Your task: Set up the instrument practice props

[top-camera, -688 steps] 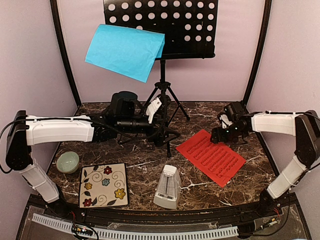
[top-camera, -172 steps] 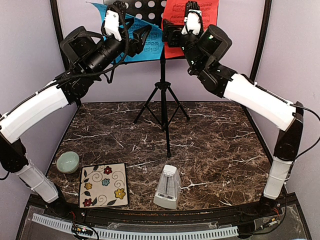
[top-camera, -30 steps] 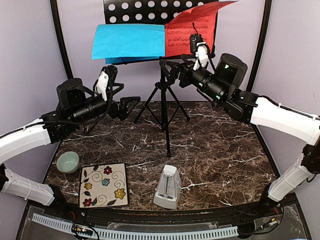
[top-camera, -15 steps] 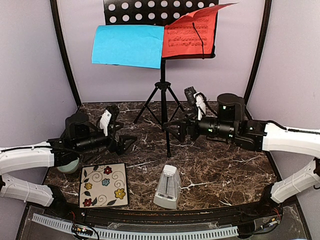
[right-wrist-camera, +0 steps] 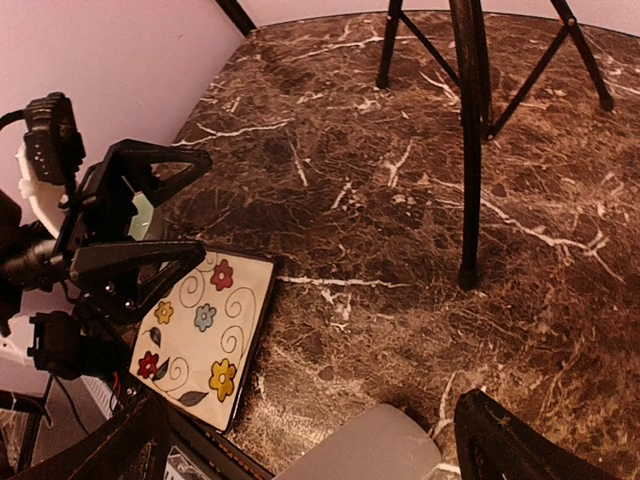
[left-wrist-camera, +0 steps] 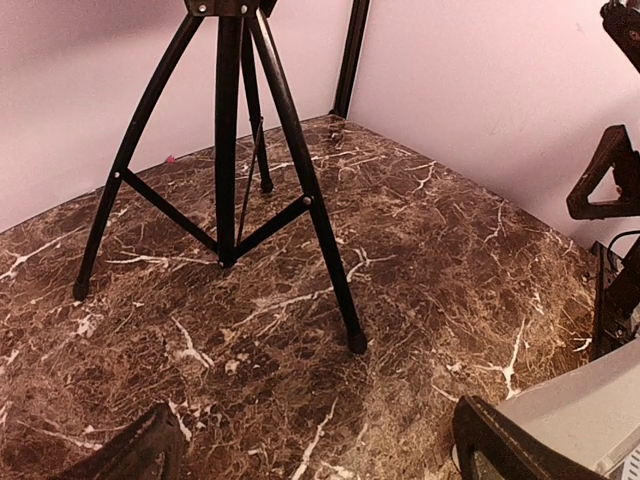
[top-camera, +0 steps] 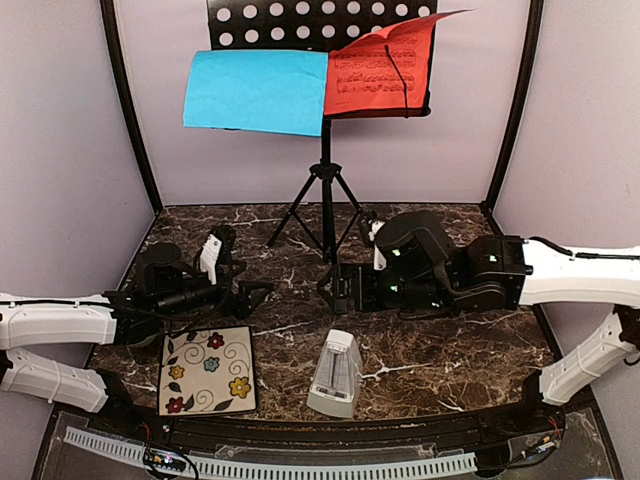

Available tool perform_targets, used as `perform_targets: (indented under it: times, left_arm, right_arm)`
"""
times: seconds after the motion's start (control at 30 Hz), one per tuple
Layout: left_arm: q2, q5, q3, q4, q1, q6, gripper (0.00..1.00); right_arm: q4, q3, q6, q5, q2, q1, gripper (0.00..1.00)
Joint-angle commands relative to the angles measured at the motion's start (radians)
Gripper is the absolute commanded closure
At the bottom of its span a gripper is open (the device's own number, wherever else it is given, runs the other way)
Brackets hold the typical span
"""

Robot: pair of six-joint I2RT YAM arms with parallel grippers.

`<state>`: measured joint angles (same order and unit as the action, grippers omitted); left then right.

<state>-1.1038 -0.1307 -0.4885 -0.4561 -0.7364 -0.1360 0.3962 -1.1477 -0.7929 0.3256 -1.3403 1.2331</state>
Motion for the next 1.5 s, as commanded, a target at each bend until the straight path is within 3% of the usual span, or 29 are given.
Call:
perform_targets:
  times: [0.0,0.13,0.3,0.5,0.73,1.17,1.47]
  left_arm:
    - [0.026,0.022,0.036,-0.087,0.005,-0.034,0.04]
    - [0.048,0.024,0.061,-0.125,0.004,-0.049,0.04]
    - [0.086,0.037,0.095,-0.160,0.003,-0.071,0.04]
    - [0.128,0.031,0.128,-0.195,0.001,-0.102,0.06]
    - [0.144,0.043,0.139,-0.219,0.000,-0.104,0.06]
    - [0.108,0.048,0.126,-0.234,0.000,-0.092,0.07]
    - [0.083,0.047,0.114,-0.232,0.000,-0.078,0.07]
  right_arm:
    - [0.300,-0.160,-0.224,0.184,-0.085,0.078,0.00]
    - [0.434,-0.270,-0.307,0.202,-0.182,0.131,0.00]
    - [0.720,-0.451,-0.435,0.227,-0.359,0.159,0.00]
    - [0.847,-0.539,-0.527,0.231,-0.486,0.175,0.00]
    - [0.858,-0.525,-0.563,0.200,-0.503,0.175,0.09]
    - [0.817,-0.511,-0.534,0.244,-0.434,0.172,0.44]
    - [0.722,-0.447,-0.455,0.310,-0.351,0.132,0.47]
